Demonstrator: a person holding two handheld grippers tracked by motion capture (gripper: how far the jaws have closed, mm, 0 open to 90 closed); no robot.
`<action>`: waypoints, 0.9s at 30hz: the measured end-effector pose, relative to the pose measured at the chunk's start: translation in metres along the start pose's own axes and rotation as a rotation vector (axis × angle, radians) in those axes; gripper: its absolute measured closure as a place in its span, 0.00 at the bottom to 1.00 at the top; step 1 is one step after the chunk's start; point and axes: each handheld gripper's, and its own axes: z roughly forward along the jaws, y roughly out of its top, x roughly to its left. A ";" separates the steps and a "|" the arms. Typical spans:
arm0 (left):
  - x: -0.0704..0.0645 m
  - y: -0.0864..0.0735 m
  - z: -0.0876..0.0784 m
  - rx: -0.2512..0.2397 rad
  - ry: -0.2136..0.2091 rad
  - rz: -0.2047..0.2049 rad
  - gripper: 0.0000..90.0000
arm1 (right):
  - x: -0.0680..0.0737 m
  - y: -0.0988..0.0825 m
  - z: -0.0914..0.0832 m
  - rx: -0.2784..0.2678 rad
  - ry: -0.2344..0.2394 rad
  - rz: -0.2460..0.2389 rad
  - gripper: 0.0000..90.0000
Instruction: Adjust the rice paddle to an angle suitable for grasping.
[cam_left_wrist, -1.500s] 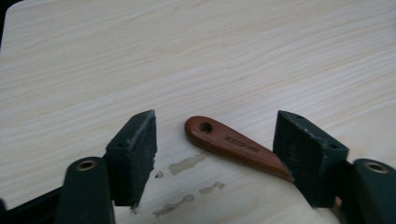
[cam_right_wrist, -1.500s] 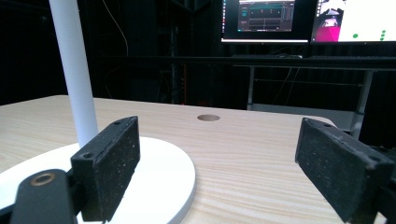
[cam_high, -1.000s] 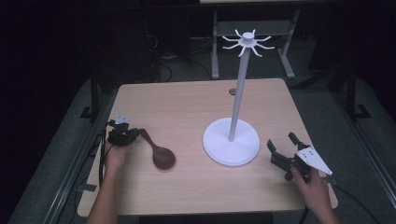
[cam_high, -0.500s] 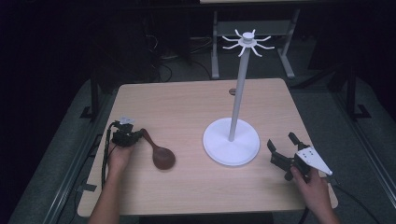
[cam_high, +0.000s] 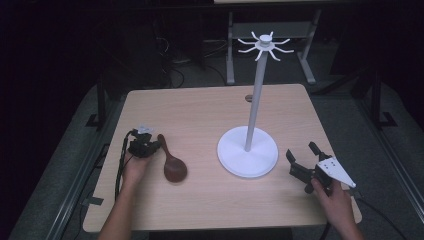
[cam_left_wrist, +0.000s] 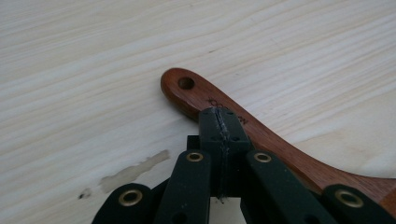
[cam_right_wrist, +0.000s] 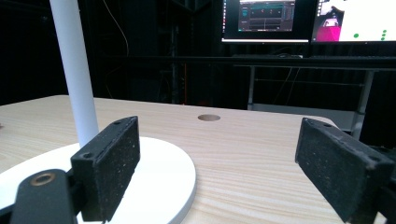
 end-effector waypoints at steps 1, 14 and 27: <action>-0.002 0.001 0.001 0.000 -0.005 0.007 1.00 | 0.000 0.000 0.000 0.000 0.000 -0.001 0.15; -0.024 0.007 0.008 -0.001 -0.061 0.081 1.00 | 0.000 0.000 0.000 0.000 0.000 -0.002 0.15; -0.052 0.014 0.013 0.010 -0.120 0.166 1.00 | 0.000 0.000 0.000 -0.001 0.001 -0.005 0.15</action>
